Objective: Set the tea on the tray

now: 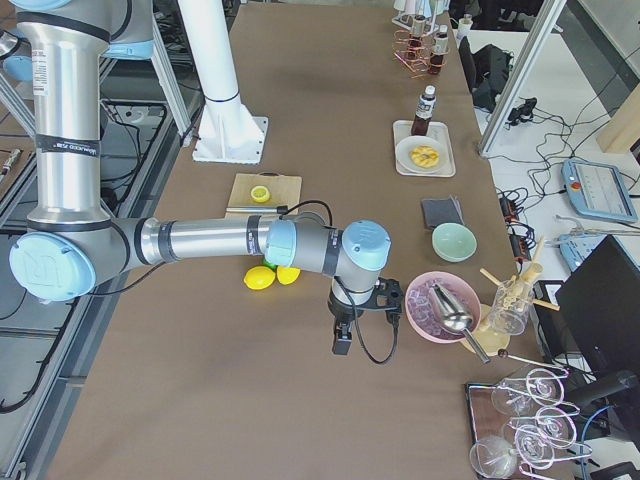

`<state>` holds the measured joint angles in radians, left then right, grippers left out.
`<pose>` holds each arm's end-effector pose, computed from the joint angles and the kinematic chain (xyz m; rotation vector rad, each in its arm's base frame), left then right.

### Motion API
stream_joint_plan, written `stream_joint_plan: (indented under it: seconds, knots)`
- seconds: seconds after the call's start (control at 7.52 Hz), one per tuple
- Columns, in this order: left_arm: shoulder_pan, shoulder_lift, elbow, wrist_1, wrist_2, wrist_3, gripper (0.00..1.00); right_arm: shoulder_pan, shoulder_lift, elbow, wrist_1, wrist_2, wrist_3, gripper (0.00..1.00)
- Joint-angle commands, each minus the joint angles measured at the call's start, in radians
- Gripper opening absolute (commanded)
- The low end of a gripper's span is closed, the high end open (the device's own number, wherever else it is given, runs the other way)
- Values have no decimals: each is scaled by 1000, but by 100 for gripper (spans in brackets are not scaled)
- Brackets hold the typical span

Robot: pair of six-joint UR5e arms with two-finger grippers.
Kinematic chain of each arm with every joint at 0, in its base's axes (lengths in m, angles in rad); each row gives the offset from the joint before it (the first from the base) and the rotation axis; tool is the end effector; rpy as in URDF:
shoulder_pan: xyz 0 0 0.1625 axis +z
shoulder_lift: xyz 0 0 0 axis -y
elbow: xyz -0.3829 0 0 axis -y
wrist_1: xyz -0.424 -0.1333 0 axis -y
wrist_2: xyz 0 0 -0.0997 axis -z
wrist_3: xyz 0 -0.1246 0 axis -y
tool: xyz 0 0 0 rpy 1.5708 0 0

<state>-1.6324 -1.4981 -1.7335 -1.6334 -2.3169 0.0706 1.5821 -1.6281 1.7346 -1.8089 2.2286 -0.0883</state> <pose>-0.0798 -0.5030 0.5816 0.1943 0.7334 0.0655 0.0626 -0.4849 0.6105 -0.0940 -0.6623 -0.0308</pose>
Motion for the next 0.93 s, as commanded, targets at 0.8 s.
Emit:
stream_joint_plan:
  seconds: [0.8]
  knots:
    - [9, 10, 51, 0, -62, 26, 98, 22, -12, 5, 14, 37, 42, 100]
